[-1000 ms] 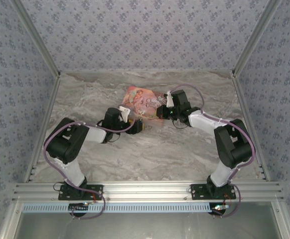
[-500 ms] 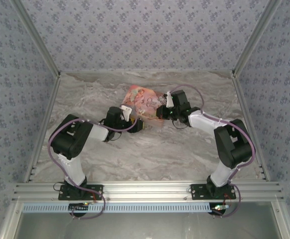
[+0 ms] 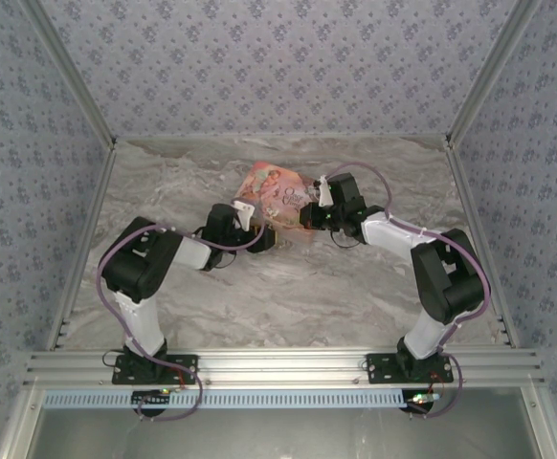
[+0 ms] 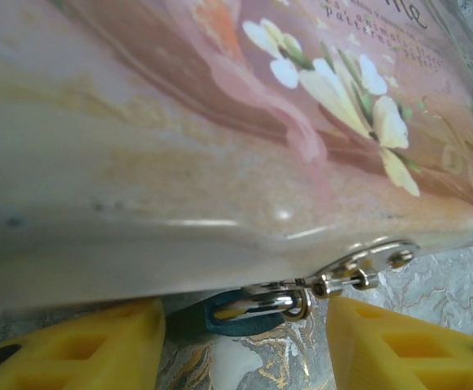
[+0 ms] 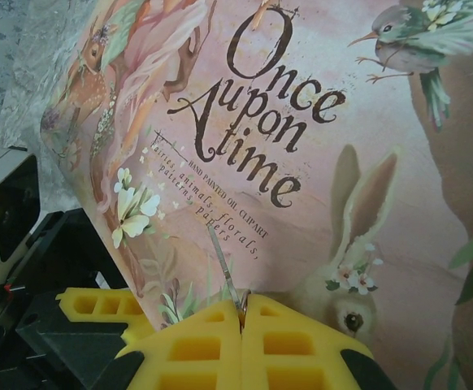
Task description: Unlock the padlock with the key
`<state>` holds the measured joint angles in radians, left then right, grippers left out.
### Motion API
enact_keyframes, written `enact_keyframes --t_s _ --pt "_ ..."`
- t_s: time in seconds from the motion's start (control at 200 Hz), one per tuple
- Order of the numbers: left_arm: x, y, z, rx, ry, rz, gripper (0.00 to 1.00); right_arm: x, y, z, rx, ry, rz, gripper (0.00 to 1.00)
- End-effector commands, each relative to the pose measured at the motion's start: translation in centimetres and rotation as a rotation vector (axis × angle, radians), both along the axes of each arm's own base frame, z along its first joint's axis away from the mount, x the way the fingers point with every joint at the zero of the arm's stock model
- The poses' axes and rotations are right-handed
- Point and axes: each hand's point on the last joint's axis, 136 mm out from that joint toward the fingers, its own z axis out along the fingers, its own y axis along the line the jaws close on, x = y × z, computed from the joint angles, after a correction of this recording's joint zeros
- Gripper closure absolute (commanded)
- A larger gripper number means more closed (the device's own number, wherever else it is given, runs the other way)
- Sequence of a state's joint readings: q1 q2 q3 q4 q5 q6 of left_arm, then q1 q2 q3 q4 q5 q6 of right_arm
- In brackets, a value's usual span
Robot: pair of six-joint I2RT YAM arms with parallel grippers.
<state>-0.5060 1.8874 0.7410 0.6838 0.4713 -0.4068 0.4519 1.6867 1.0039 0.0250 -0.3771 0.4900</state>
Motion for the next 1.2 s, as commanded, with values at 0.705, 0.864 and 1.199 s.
enact_keyframes --t_s 0.705,0.864,1.199 --pt "1.5 -1.5 1.7 -0.048 -0.035 0.04 0.69 -2.7 -0.2 -2.9 -0.064 0.116 0.025 1.0" --pt "1.3 -1.5 1.9 -0.052 -0.023 0.047 0.75 -2.4 -0.2 -1.9 -0.064 0.065 0.029 1.0" --pt "0.6 -1.4 3.4 -0.074 0.053 0.087 0.8 -2.4 -2.2 2.8 -0.121 -0.157 0.013 1.0"
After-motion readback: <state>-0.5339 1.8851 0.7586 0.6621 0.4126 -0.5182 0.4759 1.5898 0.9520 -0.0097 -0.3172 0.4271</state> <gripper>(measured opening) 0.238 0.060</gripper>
